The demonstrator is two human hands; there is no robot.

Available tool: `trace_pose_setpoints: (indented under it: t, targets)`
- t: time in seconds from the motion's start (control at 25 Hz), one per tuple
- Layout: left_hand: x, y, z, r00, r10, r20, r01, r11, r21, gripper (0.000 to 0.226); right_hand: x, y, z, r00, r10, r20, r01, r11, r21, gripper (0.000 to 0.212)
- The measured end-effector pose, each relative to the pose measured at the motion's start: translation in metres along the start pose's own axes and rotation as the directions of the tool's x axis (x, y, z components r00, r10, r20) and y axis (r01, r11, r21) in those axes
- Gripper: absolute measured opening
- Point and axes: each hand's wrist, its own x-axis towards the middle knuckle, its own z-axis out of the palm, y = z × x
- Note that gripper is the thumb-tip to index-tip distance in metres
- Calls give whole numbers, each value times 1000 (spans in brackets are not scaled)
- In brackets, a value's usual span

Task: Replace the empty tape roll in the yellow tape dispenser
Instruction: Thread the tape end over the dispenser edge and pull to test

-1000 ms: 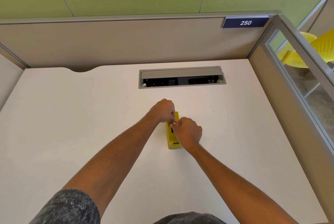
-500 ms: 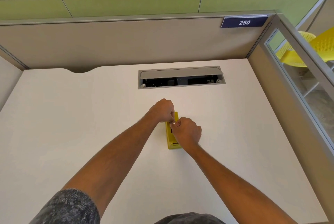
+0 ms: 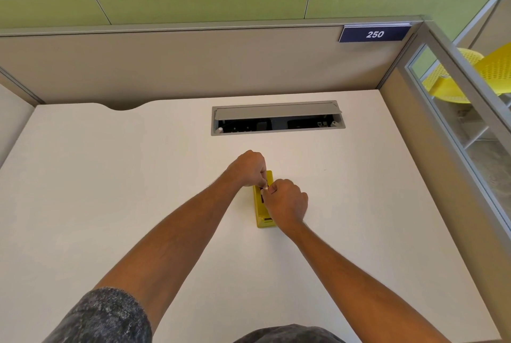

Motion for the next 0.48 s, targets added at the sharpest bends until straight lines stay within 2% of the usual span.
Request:
trace_pose_setpoints:
  t: [0.2,0.48]
  targets:
    - [-1,-1,0,1000,-8,-9,8,1000,-20,20,-5,5,2,998,-49,-32,46,996,-70,37]
    - [-4,1,-1,1000,-8,-2,8,1000,-16,21,-1,0,0,1000,8,-2,-8,1000,10,32]
